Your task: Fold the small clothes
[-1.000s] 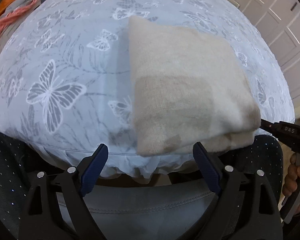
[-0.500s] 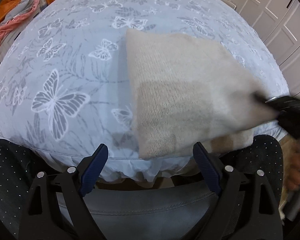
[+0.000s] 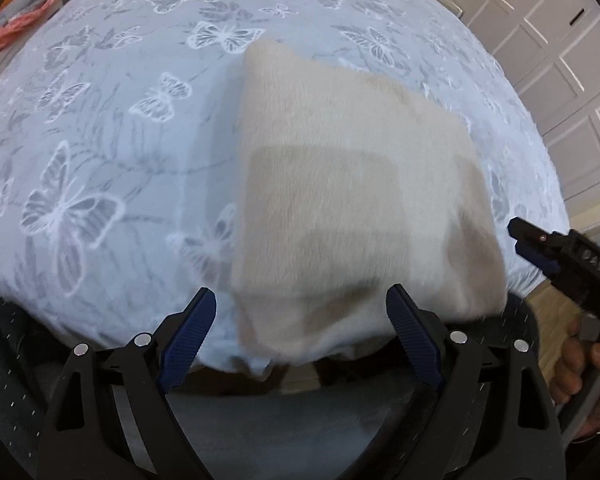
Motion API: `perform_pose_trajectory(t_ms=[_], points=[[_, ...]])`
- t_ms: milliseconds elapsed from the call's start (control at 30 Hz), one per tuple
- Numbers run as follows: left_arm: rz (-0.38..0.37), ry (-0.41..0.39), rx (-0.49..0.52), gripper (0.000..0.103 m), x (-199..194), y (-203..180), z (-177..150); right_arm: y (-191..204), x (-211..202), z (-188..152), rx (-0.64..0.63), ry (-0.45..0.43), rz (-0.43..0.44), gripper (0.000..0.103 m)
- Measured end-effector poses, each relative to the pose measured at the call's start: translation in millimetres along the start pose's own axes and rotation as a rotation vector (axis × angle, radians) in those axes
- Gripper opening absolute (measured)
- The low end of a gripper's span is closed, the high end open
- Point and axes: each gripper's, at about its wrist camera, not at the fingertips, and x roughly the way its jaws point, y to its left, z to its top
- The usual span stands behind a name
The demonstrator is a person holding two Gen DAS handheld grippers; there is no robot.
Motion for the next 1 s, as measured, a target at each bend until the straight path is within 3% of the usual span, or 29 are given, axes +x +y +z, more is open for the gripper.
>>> perform_pose_trajectory(t_ms=[67, 133, 233, 400, 600, 633, 667, 767, 833, 1000], points=[[-0.019, 0.006, -0.025, 0.085, 9, -2, 14, -7, 14, 16, 0.016, 0.015, -0.023, 0.061], [-0.035, 0.006, -0.048, 0.087, 17, -3, 25, -2, 38, 26, 0.066, 0.072, 0.011, 0.062], [-0.025, 0.025, -0.092, 0.091, 36, -2, 39, -3, 68, 23, 0.144, 0.141, 0.079, 0.062], [-0.029, 0.092, -0.139, 0.096, 71, 6, 46, -3, 92, 16, 0.195, 0.159, 0.143, 0.07], [-0.157, 0.13, -0.238, 0.098, 93, 21, 47, -4, 98, 11, 0.191, 0.16, 0.188, 0.077], [-0.161, 0.13, -0.224, 0.094, 91, 19, 47, -1, 98, 12, 0.186, 0.162, 0.188, 0.077], [-0.166, 0.121, -0.192, 0.09, 86, 15, 47, 1, 98, 12, 0.173, 0.166, 0.195, 0.07], [-0.186, 0.108, -0.155, 0.064, 71, 12, 46, 11, 96, 12, 0.154, 0.167, 0.235, 0.042], [-0.22, 0.099, -0.145, 0.051, 55, 13, 49, 20, 83, 14, 0.125, 0.142, 0.224, 0.036], [-0.335, 0.037, -0.136, 0.046, 0, 18, 62, 50, 27, 17, 0.094, 0.02, 0.318, 0.03]])
